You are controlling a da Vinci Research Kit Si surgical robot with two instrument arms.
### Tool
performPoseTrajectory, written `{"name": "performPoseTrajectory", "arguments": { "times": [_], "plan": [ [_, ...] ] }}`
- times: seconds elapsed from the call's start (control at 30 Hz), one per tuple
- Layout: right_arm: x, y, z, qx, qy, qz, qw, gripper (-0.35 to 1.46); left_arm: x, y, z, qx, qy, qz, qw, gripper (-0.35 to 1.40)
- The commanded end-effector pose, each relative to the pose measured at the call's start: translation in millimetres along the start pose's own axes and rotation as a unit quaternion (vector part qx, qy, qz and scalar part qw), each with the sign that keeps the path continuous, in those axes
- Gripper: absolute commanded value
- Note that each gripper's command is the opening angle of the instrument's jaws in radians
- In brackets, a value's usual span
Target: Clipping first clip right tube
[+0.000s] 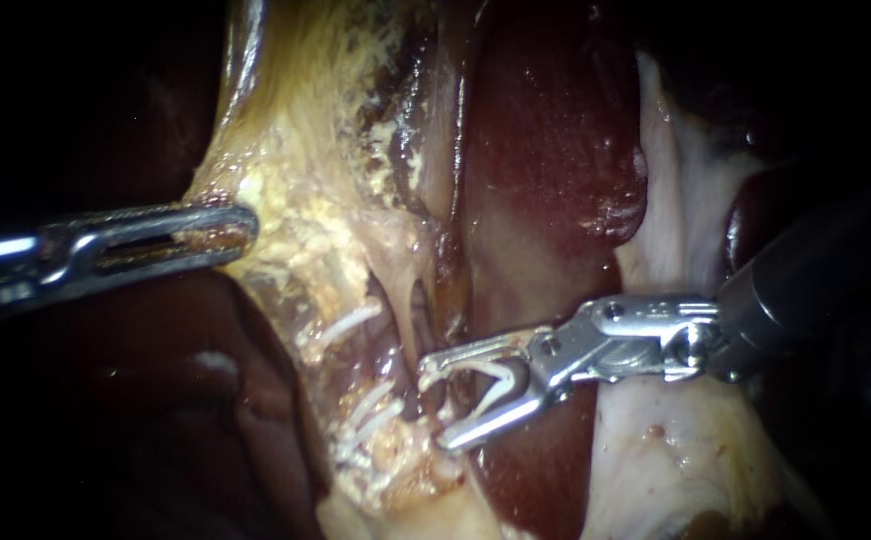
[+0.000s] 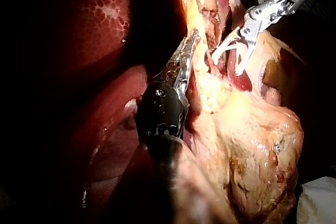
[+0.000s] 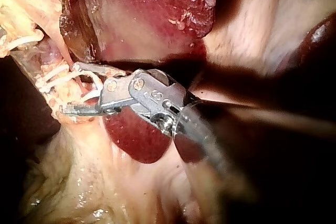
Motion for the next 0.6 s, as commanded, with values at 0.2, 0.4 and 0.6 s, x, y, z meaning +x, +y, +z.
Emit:
{"name": "performPoseTrajectory", "arguments": {
  "times": [0.2,0.4,0.6],
  "plan": [
    [-0.3,0.8,-0.3,-0.021,-0.005,0.001,0.9998,0.53,-0.1,-0.3,-0.3,0.0,0.0,0.002,1.0,-0.35],
    [0.0,1.2,0.5,-0.025,-0.004,0.008,0.9996,0.53,-0.2,-0.5,-0.4,0.0,-0.002,0.001,1.0,-0.35],
    [0.0,1.1,2.0,0.01,0.005,0.024,0.9997,0.53,-0.1,-0.5,-0.4,0.0,-0.002,0.002,1.0,-0.35]
  ]
}}
